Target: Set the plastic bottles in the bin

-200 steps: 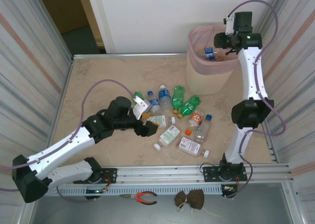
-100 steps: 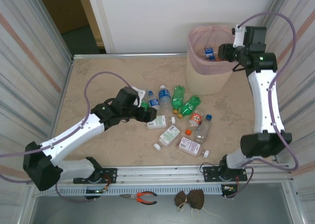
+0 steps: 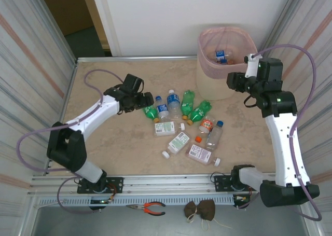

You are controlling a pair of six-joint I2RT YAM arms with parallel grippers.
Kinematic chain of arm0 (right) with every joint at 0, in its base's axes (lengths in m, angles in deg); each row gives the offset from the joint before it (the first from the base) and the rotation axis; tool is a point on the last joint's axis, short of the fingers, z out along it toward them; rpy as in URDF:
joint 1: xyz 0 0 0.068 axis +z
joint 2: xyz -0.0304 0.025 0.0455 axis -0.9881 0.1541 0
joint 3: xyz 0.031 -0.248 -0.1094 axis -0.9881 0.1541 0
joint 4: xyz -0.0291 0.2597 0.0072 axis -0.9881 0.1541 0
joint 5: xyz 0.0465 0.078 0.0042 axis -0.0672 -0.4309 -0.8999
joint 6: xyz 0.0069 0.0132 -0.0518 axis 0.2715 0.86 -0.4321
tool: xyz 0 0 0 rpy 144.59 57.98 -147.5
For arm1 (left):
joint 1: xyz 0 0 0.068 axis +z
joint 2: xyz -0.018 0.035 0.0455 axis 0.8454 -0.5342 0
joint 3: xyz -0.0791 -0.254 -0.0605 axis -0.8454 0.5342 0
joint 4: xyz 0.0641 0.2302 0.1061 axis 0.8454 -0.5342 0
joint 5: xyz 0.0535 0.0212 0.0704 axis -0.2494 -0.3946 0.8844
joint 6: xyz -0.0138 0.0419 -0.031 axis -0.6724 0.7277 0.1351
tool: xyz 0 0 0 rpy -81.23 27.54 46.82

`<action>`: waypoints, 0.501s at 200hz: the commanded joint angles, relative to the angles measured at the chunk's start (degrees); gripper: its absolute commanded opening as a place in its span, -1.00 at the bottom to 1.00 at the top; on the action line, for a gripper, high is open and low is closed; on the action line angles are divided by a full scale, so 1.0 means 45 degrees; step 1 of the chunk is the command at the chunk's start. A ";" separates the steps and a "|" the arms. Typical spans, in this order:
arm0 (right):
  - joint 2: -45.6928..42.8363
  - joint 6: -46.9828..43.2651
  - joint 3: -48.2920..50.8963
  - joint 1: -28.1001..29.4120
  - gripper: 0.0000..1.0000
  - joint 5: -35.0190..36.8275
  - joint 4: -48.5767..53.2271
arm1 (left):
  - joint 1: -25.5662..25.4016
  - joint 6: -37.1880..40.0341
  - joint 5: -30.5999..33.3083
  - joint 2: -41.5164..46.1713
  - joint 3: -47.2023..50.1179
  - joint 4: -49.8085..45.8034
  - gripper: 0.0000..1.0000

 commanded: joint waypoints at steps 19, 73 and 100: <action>-0.0459 0.0334 0.0404 0.0253 0.14 -0.0067 0.0231 | 0.0790 -0.1160 -0.0823 -0.1746 -0.1694 -0.0547 0.78; -0.0733 0.0108 0.0267 0.0204 0.18 0.0225 0.0531 | 0.1221 -0.1814 -0.1559 -0.3942 -0.3248 -0.0939 0.81; -0.0808 0.0058 0.0169 0.0203 0.18 0.0264 0.0603 | 0.1255 -0.2154 -0.1744 -0.4771 -0.3664 -0.1138 0.75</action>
